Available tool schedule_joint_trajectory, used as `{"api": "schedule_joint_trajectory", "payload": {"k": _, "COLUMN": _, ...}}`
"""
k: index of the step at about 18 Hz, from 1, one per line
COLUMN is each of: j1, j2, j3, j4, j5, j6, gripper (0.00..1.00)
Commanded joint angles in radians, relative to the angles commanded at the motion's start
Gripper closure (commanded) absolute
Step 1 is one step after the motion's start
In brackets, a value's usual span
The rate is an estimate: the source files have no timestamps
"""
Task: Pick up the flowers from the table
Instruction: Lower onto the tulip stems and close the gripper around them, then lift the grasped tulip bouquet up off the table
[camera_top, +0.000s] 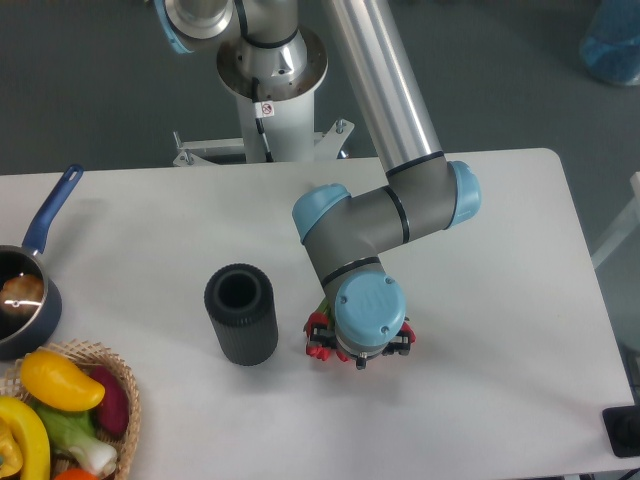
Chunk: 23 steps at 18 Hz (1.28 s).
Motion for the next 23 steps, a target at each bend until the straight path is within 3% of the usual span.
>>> {"api": "schedule_joint_trajectory", "payload": {"k": 4, "j1": 0.002, "j2": -0.002, "j3": 0.015, "j4": -0.014, "j5": 0.012, "j6": 0.0, "gripper": 0.42}}
{"api": "schedule_joint_trajectory", "payload": {"k": 9, "j1": 0.002, "j2": 0.002, "j3": 0.015, "j4": -0.014, "j5": 0.012, "j6": 0.0, "gripper": 0.84}}
{"api": "schedule_joint_trajectory", "payload": {"k": 12, "j1": 0.002, "j2": 0.0, "j3": 0.015, "j4": -0.014, "j5": 0.014, "j6": 0.0, "gripper": 0.97}}
{"api": "schedule_joint_trajectory", "payload": {"k": 19, "j1": 0.002, "j2": 0.005, "j3": 0.012, "j4": -0.014, "j5": 0.049, "j6": 0.0, "gripper": 1.0}}
{"api": "schedule_joint_trajectory", "payload": {"k": 23, "j1": 0.0, "j2": 0.069, "j3": 0.012, "j4": -0.011, "j5": 0.051, "j6": 0.0, "gripper": 1.0}}
